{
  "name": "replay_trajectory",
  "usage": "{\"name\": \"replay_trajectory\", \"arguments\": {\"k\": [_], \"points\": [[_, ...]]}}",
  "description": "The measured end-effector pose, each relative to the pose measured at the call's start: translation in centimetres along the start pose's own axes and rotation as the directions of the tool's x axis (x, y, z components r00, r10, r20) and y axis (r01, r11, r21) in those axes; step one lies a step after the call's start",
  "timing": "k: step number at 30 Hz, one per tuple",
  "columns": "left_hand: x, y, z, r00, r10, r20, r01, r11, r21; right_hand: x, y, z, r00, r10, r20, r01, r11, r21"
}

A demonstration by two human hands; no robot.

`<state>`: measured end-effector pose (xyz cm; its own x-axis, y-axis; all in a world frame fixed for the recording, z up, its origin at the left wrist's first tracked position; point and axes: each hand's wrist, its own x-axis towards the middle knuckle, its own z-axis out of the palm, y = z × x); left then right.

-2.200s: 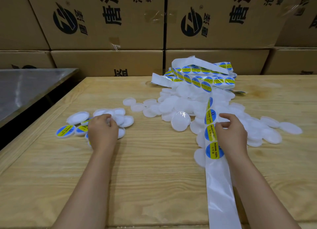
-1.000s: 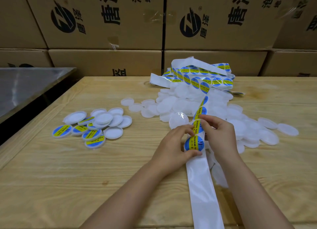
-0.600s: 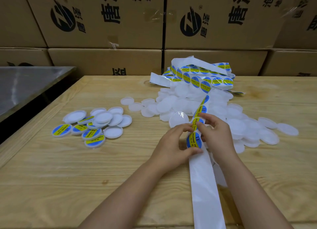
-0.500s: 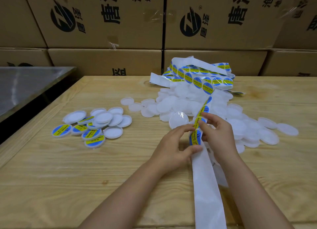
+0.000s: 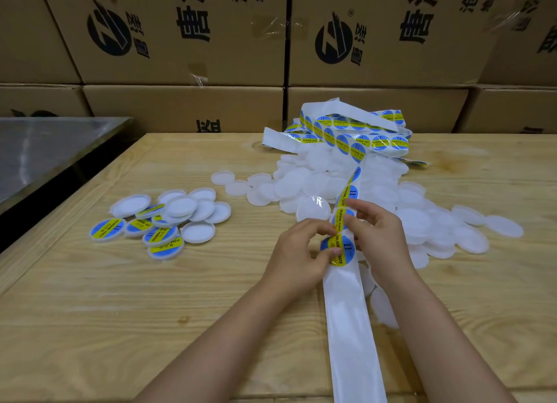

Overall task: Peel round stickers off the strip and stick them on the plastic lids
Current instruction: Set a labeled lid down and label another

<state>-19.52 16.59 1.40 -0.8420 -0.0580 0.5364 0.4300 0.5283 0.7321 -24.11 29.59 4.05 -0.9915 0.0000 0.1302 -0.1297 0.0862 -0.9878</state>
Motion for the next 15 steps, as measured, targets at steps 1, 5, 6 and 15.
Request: {"name": "replay_trajectory", "arguments": {"k": [1, 5, 6, 15], "points": [[0.0, 0.0, 0.0, 1.000, -0.013, 0.016, 0.013, 1.000, -0.002, 0.0, 0.0, 0.1, 1.000, -0.007, 0.003, 0.007, 1.000, -0.014], [0.0, -0.1, 0.0, 0.997, -0.065, 0.041, 0.065, 0.998, -0.012, -0.4, -0.2, 0.5, 0.999, -0.046, 0.028, 0.049, 0.992, -0.112], [0.0, -0.1, 0.0, 0.997, -0.071, 0.043, 0.072, 0.997, -0.019, -0.5, -0.3, 0.6, 0.998, -0.055, 0.026, 0.058, 0.989, -0.137], [0.5, 0.4, -0.8, 0.969, -0.246, -0.007, 0.234, 0.930, -0.284, -0.4, -0.3, -0.6, 0.991, -0.098, -0.091, 0.045, 0.884, -0.466]]}}
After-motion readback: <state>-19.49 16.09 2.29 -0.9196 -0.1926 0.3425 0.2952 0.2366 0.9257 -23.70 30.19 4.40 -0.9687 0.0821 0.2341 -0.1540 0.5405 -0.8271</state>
